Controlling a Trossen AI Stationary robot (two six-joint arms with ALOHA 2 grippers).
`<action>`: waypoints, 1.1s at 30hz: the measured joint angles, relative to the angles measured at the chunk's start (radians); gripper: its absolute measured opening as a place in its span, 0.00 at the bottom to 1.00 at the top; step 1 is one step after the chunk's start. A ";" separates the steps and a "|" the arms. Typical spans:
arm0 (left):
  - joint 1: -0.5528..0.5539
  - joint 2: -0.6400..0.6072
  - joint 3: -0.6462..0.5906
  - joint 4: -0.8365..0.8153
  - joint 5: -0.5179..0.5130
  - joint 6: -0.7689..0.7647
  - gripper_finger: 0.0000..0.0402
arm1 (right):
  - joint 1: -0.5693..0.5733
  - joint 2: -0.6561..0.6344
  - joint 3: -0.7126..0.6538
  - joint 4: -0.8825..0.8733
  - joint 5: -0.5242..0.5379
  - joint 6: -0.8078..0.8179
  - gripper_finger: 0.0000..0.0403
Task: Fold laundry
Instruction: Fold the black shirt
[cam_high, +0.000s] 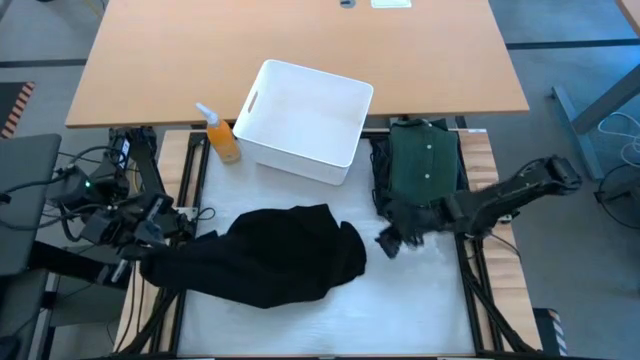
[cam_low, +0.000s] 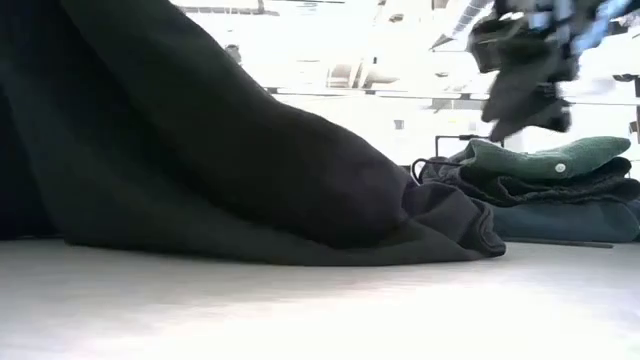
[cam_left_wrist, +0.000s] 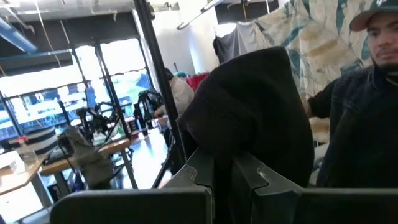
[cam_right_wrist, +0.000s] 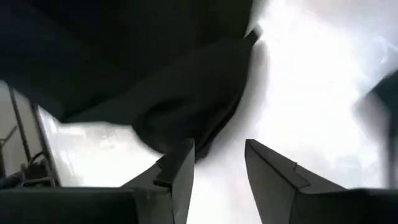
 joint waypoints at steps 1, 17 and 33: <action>0.000 0.000 0.000 -0.015 -0.001 -0.013 0.00 | 0.054 0.001 -0.018 0.023 0.060 0.055 0.43; 0.021 0.009 0.000 -0.072 -0.012 -0.083 0.00 | 0.285 0.373 -0.121 0.455 0.467 0.382 0.40; 0.021 0.013 0.000 -0.079 -0.011 -0.093 0.00 | 0.290 0.512 -0.118 0.575 0.468 0.439 0.34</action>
